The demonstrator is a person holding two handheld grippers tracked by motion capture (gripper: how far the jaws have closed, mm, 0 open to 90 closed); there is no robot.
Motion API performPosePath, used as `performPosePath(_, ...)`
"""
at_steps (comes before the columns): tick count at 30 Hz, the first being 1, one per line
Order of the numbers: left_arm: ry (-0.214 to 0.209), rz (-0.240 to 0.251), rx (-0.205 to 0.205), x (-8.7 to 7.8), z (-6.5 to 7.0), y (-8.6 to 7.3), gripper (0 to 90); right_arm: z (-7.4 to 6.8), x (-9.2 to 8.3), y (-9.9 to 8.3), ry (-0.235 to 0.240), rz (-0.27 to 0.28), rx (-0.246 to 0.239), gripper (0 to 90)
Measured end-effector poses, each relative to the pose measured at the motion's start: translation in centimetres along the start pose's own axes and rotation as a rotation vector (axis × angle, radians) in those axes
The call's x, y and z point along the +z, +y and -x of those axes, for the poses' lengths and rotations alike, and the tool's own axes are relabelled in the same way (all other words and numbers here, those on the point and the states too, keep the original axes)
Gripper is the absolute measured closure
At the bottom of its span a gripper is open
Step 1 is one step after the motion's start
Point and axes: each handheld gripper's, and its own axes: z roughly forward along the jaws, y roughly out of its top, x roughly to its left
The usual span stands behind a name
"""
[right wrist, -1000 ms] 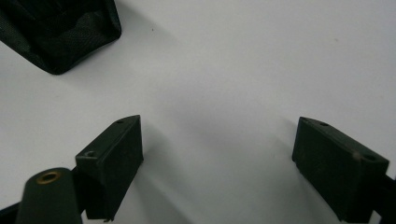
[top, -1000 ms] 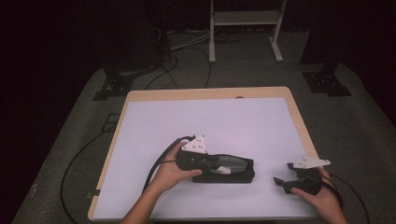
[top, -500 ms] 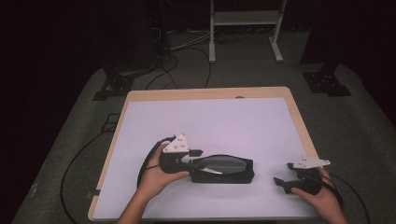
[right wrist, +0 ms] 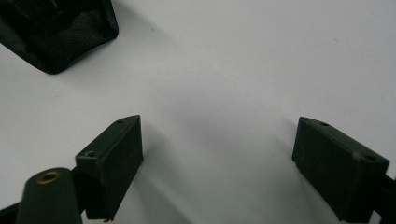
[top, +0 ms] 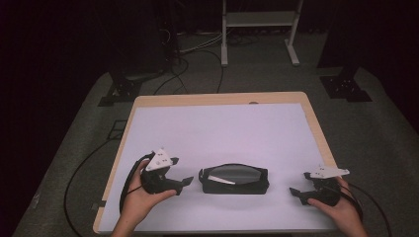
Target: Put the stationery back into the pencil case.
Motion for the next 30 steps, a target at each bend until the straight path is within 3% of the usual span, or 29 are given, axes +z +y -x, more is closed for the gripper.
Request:
performPosePath(15, 0.148, -0.117, -0.109, -1.4, -1.9, -5.9, 8.8, 0.0, 0.0, 0.0, 0.000, -0.001, 0.000, 15.2)
performPosePath(23, 0.193, -0.165, -0.139, -1.8, -2.6, -8.5, 8.6, 0.0, 0.0, 0.0, -0.001, -0.001, -0.001, 15.2)
performPosePath(30, 0.228, -0.194, -0.138, -1.8, -3.1, -10.1, 8.6, 0.0, 0.0, 0.0, -0.001, -0.002, -0.001, 15.2)
